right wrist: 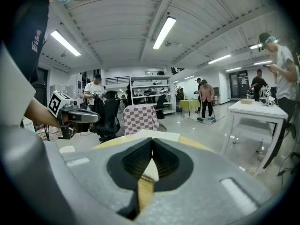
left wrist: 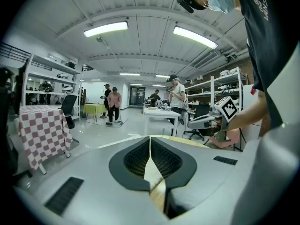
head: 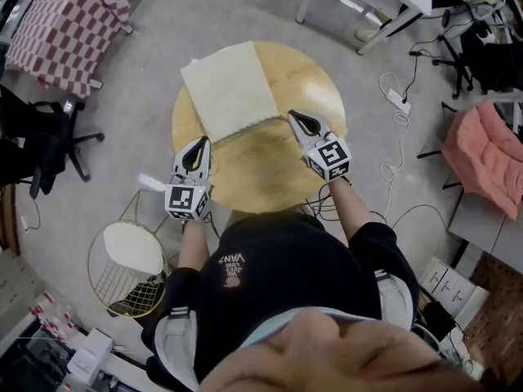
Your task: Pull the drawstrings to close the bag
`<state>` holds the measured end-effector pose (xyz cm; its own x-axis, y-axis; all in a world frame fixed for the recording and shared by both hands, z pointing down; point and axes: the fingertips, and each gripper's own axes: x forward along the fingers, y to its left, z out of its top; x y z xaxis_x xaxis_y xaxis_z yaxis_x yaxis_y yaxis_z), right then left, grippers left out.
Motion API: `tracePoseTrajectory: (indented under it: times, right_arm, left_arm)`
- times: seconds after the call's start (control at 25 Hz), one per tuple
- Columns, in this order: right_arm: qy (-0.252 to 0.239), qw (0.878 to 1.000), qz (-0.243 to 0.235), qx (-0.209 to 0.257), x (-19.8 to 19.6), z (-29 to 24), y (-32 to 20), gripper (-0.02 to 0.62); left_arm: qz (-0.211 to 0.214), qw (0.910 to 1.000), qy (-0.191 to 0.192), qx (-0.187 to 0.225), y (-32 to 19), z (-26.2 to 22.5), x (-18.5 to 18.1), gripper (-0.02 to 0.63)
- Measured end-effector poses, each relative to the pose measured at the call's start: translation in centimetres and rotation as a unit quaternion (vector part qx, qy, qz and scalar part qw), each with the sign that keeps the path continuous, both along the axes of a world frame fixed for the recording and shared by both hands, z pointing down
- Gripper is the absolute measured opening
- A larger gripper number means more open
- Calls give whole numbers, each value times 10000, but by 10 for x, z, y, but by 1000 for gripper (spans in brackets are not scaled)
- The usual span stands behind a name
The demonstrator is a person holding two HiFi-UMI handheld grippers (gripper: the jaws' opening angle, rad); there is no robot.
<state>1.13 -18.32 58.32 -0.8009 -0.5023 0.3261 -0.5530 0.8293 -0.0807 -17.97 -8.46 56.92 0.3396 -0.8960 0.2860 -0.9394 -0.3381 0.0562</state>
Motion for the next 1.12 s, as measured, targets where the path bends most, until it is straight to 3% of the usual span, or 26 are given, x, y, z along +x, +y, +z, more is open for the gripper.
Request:
tracePoseTrajectory:
  times: [0.44,0.52,1.12]
  right_arm:
    - [560,9969,-488,-253,-3,61,-2,2]
    - [662,9955,-618,-287,-3,70,-3,66]
    - [1363,9779,-1540,-374,-15,128,-5,104]
  left_arm:
    - [-172,9988,-26,-449,0,48,-9,2]
    - [-198,9983,-21,-552,1,56,-8,2]
    - [-424,9946,147,-931,10,99,-10,2]
